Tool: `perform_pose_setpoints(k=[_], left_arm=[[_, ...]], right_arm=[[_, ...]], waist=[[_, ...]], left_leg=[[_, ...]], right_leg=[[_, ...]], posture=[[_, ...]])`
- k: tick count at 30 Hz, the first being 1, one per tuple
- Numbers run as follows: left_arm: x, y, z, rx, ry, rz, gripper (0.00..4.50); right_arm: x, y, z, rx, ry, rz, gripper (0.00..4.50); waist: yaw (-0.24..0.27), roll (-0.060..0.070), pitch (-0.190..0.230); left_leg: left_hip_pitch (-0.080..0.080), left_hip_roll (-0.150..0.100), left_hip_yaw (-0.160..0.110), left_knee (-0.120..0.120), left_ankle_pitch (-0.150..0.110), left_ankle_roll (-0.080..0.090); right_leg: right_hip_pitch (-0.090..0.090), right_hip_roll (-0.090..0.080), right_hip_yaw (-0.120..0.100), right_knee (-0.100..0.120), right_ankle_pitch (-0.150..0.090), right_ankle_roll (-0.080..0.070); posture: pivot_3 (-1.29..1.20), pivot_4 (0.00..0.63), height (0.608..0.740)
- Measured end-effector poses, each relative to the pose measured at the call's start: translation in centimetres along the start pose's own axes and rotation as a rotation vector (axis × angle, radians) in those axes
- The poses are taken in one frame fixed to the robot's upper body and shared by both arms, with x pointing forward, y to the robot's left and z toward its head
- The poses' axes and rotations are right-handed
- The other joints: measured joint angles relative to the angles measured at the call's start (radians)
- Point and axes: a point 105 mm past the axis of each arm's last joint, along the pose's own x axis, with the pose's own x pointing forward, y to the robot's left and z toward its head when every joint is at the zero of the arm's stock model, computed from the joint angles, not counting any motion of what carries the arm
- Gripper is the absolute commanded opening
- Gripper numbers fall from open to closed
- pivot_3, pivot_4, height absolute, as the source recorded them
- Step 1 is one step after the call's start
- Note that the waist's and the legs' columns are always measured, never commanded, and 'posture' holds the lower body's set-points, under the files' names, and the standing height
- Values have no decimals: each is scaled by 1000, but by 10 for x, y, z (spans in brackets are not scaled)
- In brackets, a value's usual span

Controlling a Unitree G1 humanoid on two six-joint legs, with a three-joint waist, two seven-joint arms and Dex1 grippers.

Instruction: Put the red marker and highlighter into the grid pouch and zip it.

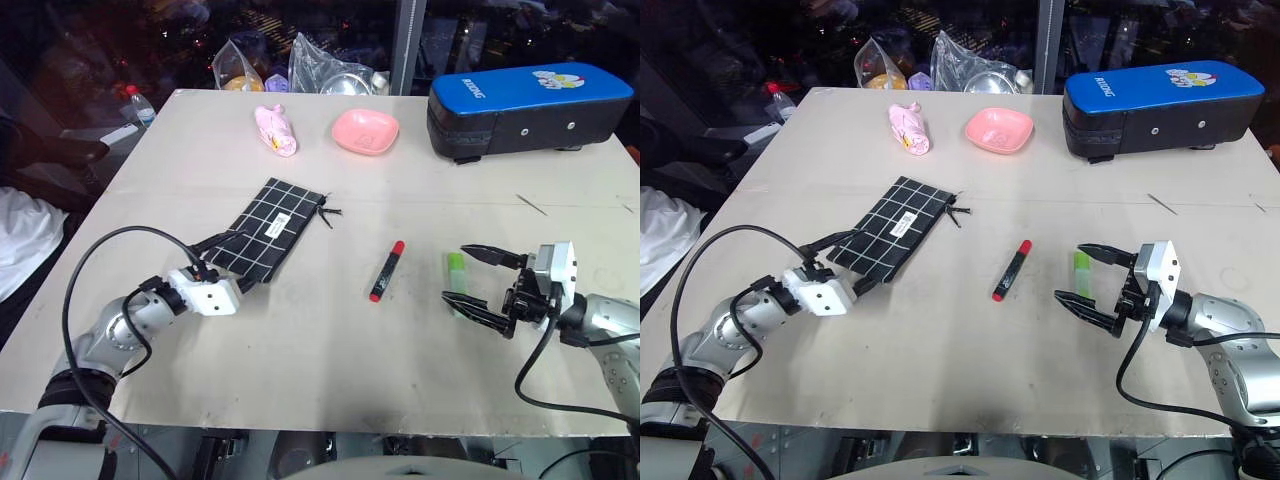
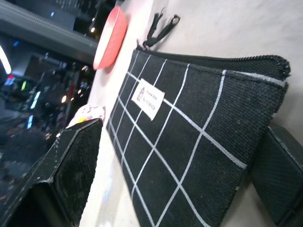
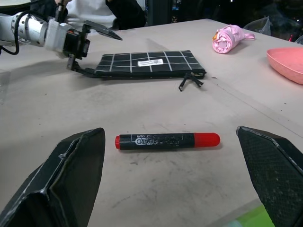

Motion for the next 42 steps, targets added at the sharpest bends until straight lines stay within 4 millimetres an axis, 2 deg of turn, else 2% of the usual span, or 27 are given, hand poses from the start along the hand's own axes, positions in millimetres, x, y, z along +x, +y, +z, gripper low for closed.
perform_pose_setpoints(k=[6,12,20,23,24,25,37,42], left_arm=[[19,7,-2,58,49,51,4472],[32,10,-5,109,76,77,4472],[48,12,-7,110,79,118,4472],[50,10,-7,114,70,115,3749],[50,8,-7,113,69,112,3224],[50,5,-7,115,66,104,2997],[51,0,0,156,15,120,2997],[55,-6,17,176,-55,98,2997]], right_arm=[[-3,-6,-2,3,12,-32,4500],[-6,-21,-12,10,65,-132,4500],[-3,-22,-8,-10,43,-134,4500],[-3,-22,-8,-11,43,-133,4500],[-3,-22,-8,-11,42,-133,4500],[-3,-22,-8,-12,41,-132,4500],[-1,-17,-9,1,28,-128,4500],[-1,-16,-9,3,26,-129,4500]], waist=[[-1,0,0],[0,0,0],[1,2,-1],[1,2,-1],[0,2,-1],[0,2,-1],[0,2,-1],[-1,2,-1]], left_leg=[[0,0,0,1,0,0],[0,0,0,2,0,0],[0,0,0,3,0,0],[0,0,0,3,0,0],[0,0,0,3,0,0],[0,0,0,3,0,0],[-1,0,0,3,0,0],[-1,1,1,3,0,0]], right_leg=[[0,1,0,1,0,0],[0,1,0,1,0,0],[1,1,0,2,0,0],[1,1,0,2,0,0],[1,1,0,2,0,0],[1,1,0,2,0,0],[0,1,1,1,0,0],[0,1,1,1,0,0]], posture=[[0,150,740],[0,150,740],[0,150,740],[0,150,740],[0,150,740],[0,150,740],[0,150,740],[0,150,740]])
